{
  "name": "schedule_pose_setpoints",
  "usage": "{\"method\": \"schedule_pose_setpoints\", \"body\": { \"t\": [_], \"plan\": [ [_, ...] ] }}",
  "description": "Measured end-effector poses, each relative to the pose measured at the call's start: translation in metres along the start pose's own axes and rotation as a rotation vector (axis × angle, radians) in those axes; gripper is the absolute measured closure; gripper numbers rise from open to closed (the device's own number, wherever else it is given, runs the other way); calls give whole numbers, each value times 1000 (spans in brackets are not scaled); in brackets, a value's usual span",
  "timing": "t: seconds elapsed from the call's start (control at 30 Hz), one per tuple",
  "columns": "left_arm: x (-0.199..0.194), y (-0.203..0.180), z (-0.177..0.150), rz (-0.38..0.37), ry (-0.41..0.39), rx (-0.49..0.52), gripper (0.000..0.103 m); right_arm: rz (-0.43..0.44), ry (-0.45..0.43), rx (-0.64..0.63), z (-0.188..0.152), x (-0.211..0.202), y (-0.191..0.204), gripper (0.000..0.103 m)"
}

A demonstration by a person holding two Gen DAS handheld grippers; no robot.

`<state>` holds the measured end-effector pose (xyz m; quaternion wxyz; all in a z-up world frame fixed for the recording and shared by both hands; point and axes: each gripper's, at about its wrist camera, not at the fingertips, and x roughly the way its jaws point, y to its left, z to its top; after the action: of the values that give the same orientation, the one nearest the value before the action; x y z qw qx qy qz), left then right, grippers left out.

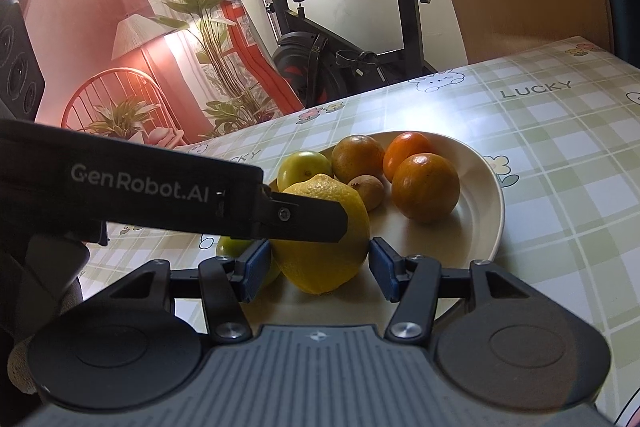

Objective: Organize fruits
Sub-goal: 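Lower the lemon onto the plate and open both grippers, then close the right gripper on the other lemon while the left gripper clamps it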

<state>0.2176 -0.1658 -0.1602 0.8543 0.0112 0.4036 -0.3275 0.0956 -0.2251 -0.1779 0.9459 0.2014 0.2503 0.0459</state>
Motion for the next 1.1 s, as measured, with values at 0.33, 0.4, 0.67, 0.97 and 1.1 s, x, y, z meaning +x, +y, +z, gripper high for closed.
{"method": "schedule_pose_setpoints", "body": {
  "t": [0.33,0.4,0.67,0.97,1.1],
  "plan": [
    [-24,21,4,42,-75,-74,49,-11,-27,-10,-1,-3,1,46],
    [-31,31,5,52,-93,-97,49,-21,-35,-21,-1,-4,2,46],
    [-64,75,10,105,-147,-165,49,-53,-78,-83,6,-14,16,46],
    [-96,116,22,148,-230,-245,49,-33,-92,-169,16,-13,39,46],
    [-99,128,26,177,-245,-241,49,-9,-78,-214,22,-4,51,46]
  ]
}}
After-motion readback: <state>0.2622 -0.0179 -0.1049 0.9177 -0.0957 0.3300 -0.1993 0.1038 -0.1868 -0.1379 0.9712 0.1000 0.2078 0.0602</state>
